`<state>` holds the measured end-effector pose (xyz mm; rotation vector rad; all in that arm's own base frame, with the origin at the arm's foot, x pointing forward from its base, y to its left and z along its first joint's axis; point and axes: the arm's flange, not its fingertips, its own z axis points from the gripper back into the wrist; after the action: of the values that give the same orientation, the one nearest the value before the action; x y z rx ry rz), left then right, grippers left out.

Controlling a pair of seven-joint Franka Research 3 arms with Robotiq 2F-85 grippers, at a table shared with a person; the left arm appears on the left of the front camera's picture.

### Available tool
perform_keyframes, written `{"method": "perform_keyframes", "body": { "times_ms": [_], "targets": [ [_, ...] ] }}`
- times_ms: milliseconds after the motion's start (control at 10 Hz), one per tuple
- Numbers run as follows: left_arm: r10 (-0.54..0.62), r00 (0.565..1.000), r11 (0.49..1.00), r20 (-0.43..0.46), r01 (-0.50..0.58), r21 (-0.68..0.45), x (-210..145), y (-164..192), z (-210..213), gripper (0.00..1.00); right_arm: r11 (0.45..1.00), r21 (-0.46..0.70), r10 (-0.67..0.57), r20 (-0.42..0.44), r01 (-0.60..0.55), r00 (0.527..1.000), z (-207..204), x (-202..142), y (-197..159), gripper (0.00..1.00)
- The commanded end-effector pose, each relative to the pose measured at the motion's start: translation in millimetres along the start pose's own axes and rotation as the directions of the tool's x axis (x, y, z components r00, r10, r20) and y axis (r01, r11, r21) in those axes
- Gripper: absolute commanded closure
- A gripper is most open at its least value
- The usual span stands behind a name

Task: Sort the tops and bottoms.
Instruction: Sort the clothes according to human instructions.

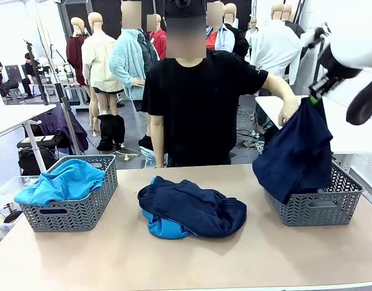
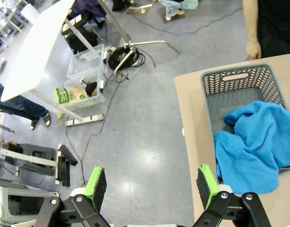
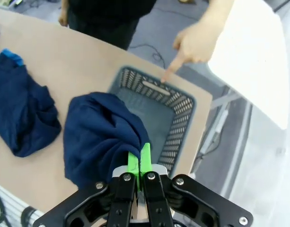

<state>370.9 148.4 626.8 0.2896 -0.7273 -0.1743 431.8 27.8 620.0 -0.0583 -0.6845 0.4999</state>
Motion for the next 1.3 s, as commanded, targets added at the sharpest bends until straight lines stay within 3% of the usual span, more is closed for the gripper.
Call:
{"method": "perform_keyframes", "body": {
  "times_ms": [0,300,600,700,1200],
  "targets": [
    [0.010,1.000,1.000,-0.003,-0.010,0.007,1,-1,0,0.00,0.987,-0.090,-0.136,-0.067,0.129,0.988,-23,-13,-6,1.00],
    [0.010,1.000,1.000,-0.003,-0.010,0.007,1,-1,0,0.00,0.958,-0.064,-0.287,-0.183,0.279,0.940,-86,-45,-22,1.00],
    [0.010,1.000,1.000,-0.003,-0.010,0.007,1,-1,0,0.00,0.944,0.014,-0.323,-0.178,0.331,0.929,-128,-57,-18,1.00],
    [0.010,1.000,1.000,-0.003,-0.010,0.007,1,-1,0,0.00,0.956,-0.029,-0.290,-0.234,0.291,0.928,-114,-62,-25,1.00],
    [0.010,1.000,1.000,-0.003,-0.010,0.007,1,-1,0,0.00,0.956,-0.029,-0.290,-0.234,0.291,0.928,-114,-62,-25,1.00]
  ]
}}
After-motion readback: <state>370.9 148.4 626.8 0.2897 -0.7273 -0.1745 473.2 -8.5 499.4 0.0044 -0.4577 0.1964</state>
